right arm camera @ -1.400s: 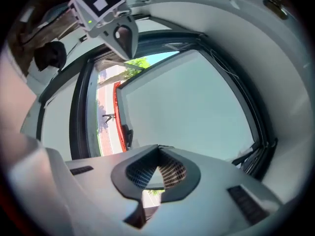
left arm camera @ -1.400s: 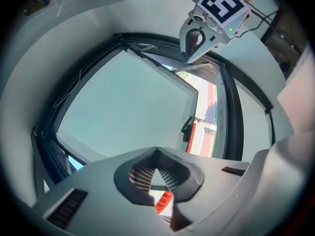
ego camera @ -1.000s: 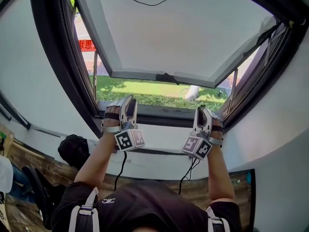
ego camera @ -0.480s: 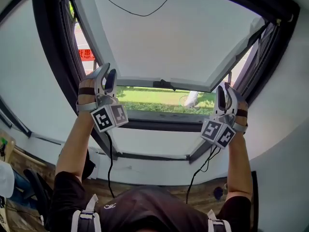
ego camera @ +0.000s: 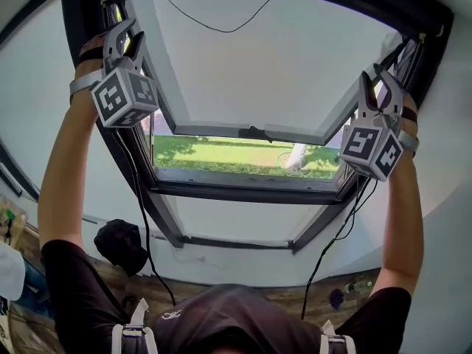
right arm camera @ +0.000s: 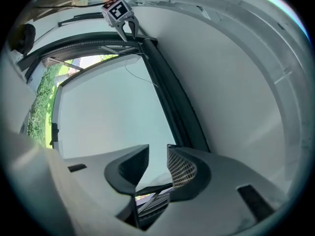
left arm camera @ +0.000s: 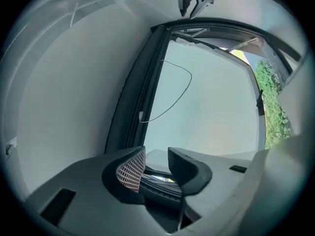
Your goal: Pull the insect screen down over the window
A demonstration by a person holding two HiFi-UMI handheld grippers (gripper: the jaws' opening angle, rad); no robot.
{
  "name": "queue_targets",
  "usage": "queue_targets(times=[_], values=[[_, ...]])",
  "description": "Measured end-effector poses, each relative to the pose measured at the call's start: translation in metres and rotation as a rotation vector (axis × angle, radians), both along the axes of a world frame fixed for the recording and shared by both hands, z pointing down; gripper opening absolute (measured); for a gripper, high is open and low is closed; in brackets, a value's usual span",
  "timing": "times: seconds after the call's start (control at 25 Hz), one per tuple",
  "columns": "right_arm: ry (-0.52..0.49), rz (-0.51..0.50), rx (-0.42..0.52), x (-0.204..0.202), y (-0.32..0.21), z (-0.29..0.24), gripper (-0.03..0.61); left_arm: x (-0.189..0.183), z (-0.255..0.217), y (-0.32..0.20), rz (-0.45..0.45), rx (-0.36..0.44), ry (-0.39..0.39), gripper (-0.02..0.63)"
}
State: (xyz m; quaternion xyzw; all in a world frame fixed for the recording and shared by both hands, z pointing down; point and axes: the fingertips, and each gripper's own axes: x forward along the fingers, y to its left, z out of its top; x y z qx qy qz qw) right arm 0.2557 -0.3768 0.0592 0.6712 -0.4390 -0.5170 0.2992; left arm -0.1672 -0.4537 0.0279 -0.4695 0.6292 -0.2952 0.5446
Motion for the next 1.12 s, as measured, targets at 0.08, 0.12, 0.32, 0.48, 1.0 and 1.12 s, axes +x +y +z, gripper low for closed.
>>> queue_targets(times=[0.08, 0.12, 0.32, 0.48, 1.0, 1.12], values=[[0.013, 0.018, 0.014, 0.001, -0.004, -0.024, 0.12, 0.0, -0.013, -0.004, -0.014, -0.028, -0.029, 0.155], [0.019, 0.023, 0.014, 0.002, -0.007, -0.035, 0.12, -0.001, -0.02, -0.007, -0.023, -0.034, -0.044, 0.156], [0.016, -0.044, -0.061, -0.002, -0.023, -0.078, 0.147, -0.011, -0.047, -0.027, -0.067, -0.091, -0.151, 0.147], [0.026, -0.037, -0.177, 0.007, -0.038, -0.092, 0.147, -0.008, -0.049, -0.04, 0.045, -0.227, -0.189, 0.133], [0.026, 0.117, -0.392, 0.057, -0.084, -0.11, 0.132, -0.017, -0.067, -0.064, 0.036, -0.331, -0.173, 0.053], [0.028, 0.146, -0.362, 0.068, -0.094, -0.112, 0.098, -0.016, -0.077, -0.063, 0.045, -0.308, -0.158, 0.08]])
